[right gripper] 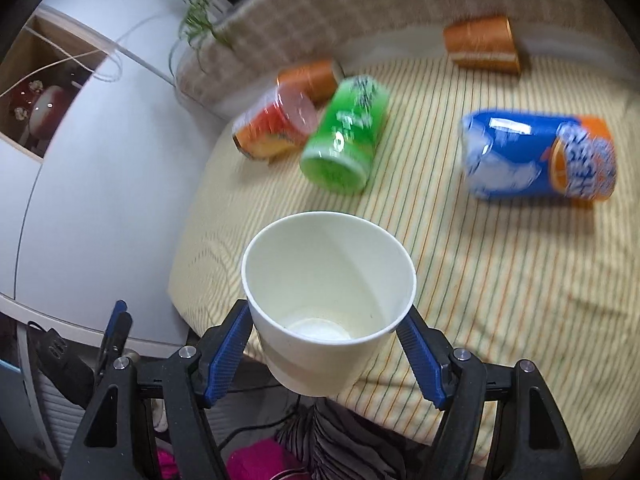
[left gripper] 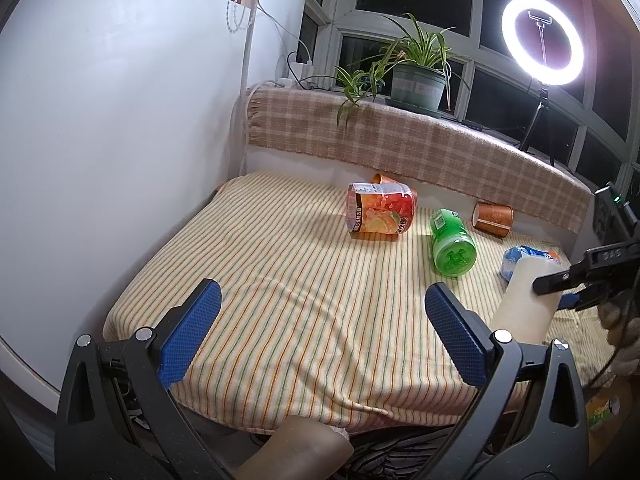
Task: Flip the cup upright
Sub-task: 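Lift the white cup with the right gripper and turn its rim upward, then grasp the white cup with the left gripper while the right gripper releases it, then carry the white cup with the left gripper and lower it rim-up onto the bed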
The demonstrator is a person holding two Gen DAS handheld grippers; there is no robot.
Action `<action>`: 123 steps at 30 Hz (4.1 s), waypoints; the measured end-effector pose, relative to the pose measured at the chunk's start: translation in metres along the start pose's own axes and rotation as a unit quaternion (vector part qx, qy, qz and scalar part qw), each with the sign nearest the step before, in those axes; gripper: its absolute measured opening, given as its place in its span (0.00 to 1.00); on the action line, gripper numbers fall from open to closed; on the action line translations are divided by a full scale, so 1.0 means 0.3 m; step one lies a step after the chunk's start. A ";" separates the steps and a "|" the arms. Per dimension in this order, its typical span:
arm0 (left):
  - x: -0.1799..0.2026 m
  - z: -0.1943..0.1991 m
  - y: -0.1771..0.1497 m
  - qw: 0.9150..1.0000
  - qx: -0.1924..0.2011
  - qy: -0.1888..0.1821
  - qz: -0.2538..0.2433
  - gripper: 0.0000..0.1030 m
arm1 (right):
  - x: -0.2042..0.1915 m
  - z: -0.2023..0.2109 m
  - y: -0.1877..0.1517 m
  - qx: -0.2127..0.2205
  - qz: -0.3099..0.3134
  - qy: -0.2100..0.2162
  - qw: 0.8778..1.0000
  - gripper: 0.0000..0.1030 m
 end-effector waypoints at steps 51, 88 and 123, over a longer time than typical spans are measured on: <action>0.208 -0.641 0.011 0.894 -0.275 -0.267 0.231 0.90 | 0.141 0.183 -0.389 0.196 -0.059 -0.162 0.965 0.89; 0.429 -0.624 -0.008 0.931 -0.256 -0.245 0.092 0.73 | 0.220 0.165 -0.428 0.189 -0.105 -0.156 0.964 0.89; 0.572 -0.531 -0.012 0.970 -0.152 -0.171 -0.086 0.73 | 0.219 0.194 -0.453 0.229 -0.112 -0.202 0.946 0.89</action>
Point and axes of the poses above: each gripper's, at about its wrist camera, not at the fingertips, and z roughly against the way its jaws point, x to its right, y to its top, the point moved 1 cm from there along -z, roughly the way its jaws point, and after that the axes turned 12 degrees about -y, right-handed, at the moved point
